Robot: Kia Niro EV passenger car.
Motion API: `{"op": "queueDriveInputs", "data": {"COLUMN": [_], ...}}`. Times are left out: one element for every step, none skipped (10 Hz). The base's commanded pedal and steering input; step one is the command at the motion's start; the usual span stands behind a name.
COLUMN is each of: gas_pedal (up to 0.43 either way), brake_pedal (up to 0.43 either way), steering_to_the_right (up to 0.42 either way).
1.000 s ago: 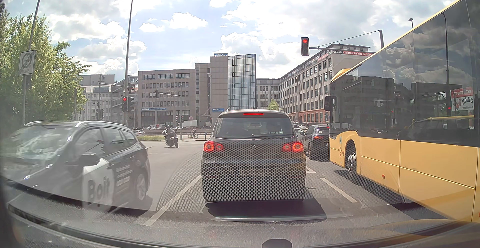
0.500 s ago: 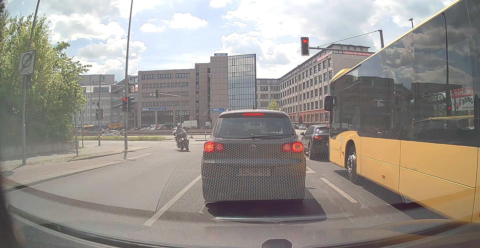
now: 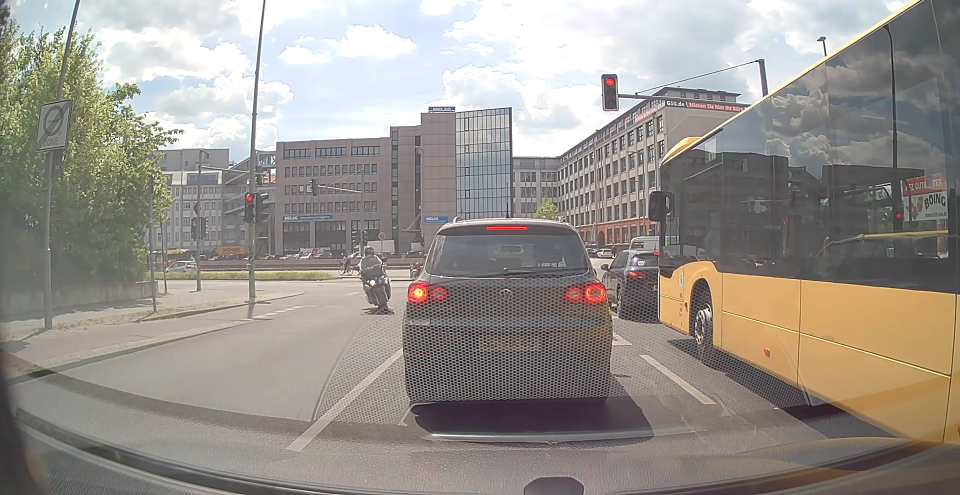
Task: Follow the waypoints while adhering to traffic rules and regulations
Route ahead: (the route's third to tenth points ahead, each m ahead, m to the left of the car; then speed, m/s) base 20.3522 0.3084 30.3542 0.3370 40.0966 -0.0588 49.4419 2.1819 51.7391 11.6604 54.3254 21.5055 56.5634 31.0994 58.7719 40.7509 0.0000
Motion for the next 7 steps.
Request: {"op": "queueDriveInputs", "data": {"gas_pedal": [0.000, 0.000, 0.000, 0.000, 0.000, 0.000, 0.000], "brake_pedal": [0.293, 0.293, 0.293, 0.293, 0.293, 0.293, 0.293], "steering_to_the_right": [-0.001, -0.001, -0.001, -0.001, -0.001, -0.001, -0.001]}}
